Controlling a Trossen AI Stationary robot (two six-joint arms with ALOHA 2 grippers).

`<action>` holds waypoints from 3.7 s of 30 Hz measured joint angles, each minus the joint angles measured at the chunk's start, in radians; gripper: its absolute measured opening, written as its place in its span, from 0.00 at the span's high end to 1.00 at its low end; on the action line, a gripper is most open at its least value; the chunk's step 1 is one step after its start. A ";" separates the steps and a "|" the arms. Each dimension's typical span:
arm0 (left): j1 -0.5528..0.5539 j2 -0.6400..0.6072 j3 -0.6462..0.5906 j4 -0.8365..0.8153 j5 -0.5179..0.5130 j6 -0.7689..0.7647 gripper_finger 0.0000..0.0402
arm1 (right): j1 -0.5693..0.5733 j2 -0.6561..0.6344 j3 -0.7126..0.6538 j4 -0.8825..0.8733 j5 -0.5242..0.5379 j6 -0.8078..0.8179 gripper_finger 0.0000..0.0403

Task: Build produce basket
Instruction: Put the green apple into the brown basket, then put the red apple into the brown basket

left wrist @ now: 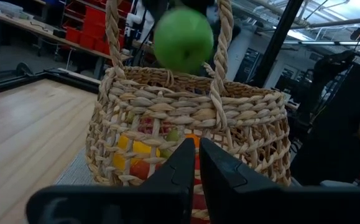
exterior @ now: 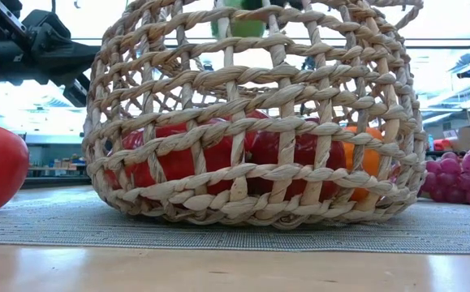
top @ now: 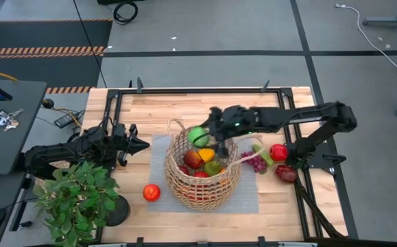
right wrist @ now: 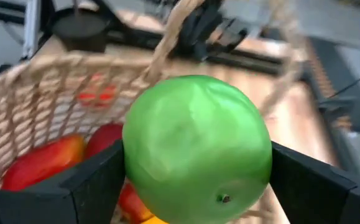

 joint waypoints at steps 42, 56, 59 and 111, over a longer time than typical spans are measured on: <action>0.000 0.000 0.000 0.000 0.000 0.000 0.91 | 0.089 -0.448 -0.240 -0.188 0.164 0.220 0.08; 0.000 0.000 0.000 0.000 0.000 0.000 0.92 | 0.097 -0.823 -0.652 0.128 0.346 0.153 0.10; 0.000 0.000 0.000 0.000 0.000 0.000 0.91 | 0.097 -0.918 -0.683 0.126 0.346 0.149 0.10; 0.000 0.000 0.000 -0.004 0.000 0.000 0.91 | 0.094 -1.463 -1.164 0.630 0.055 0.278 0.10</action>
